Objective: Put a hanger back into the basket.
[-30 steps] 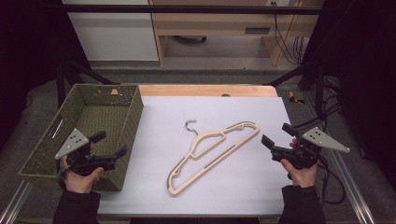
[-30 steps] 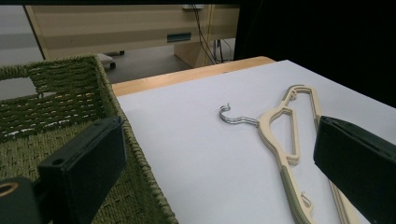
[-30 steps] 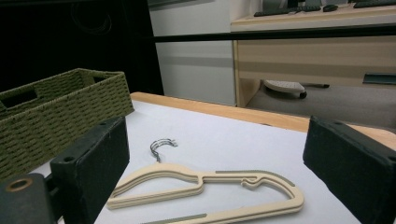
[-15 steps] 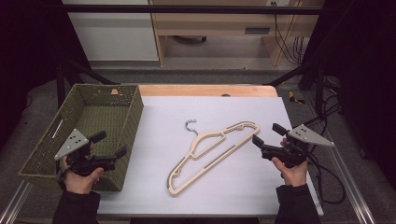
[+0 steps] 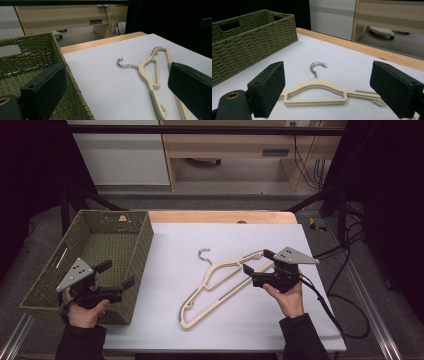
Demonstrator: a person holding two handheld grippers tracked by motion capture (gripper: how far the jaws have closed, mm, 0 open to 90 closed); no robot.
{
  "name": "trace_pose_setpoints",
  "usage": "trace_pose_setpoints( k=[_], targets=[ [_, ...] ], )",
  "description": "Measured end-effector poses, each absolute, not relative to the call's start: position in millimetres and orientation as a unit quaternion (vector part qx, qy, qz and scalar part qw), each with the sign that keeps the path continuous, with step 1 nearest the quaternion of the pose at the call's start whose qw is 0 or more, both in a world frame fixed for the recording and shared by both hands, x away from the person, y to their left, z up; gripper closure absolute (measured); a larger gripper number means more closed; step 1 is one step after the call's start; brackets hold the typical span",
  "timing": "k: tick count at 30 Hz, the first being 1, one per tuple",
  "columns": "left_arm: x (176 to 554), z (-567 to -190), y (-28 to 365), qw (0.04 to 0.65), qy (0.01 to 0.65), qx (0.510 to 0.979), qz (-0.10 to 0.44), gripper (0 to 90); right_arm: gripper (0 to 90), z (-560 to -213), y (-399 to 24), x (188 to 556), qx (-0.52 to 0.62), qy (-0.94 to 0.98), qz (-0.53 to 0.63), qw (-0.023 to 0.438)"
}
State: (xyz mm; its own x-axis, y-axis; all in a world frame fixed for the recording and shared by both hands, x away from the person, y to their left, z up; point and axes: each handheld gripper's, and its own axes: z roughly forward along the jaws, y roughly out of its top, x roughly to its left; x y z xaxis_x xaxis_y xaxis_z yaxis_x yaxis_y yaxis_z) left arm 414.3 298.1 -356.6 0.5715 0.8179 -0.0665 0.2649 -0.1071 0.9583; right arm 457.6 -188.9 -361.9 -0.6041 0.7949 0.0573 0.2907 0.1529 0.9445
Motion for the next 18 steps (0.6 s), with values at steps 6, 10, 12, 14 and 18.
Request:
trace_pose_setpoints(
  k=[6, 10, 12, 14, 18],
  targets=[
    [415.6, -357.9, 296.2, 0.543, 0.386, 0.702, 0.252, 2.5, 16.1, -361.4, -168.2, 471.9, 0.370, 0.733, 0.520, 0.236],
    [416.6, -359.2, 296.0, 0.539, 0.386, 0.705, 0.252, 2.5, 19.4, -359.8, -155.2, 485.3, 0.373, 0.734, 0.518, 0.230],
    [416.6, -359.4, 295.3, 0.541, 0.386, 0.703, 0.251, 2.5, 19.9, -360.1, -153.4, 488.2, 0.370, 0.737, 0.517, 0.229],
    [416.4, -359.1, 294.8, 0.540, 0.385, 0.704, 0.252, 2.4, 21.0, -362.4, -145.4, 496.5, 0.373, 0.739, 0.512, 0.229],
    [416.1, -358.5, 295.4, 0.539, 0.383, 0.706, 0.253, 2.4, 23.4, -367.8, -134.2, 507.3, 0.370, 0.745, 0.507, 0.224]
  ],
)
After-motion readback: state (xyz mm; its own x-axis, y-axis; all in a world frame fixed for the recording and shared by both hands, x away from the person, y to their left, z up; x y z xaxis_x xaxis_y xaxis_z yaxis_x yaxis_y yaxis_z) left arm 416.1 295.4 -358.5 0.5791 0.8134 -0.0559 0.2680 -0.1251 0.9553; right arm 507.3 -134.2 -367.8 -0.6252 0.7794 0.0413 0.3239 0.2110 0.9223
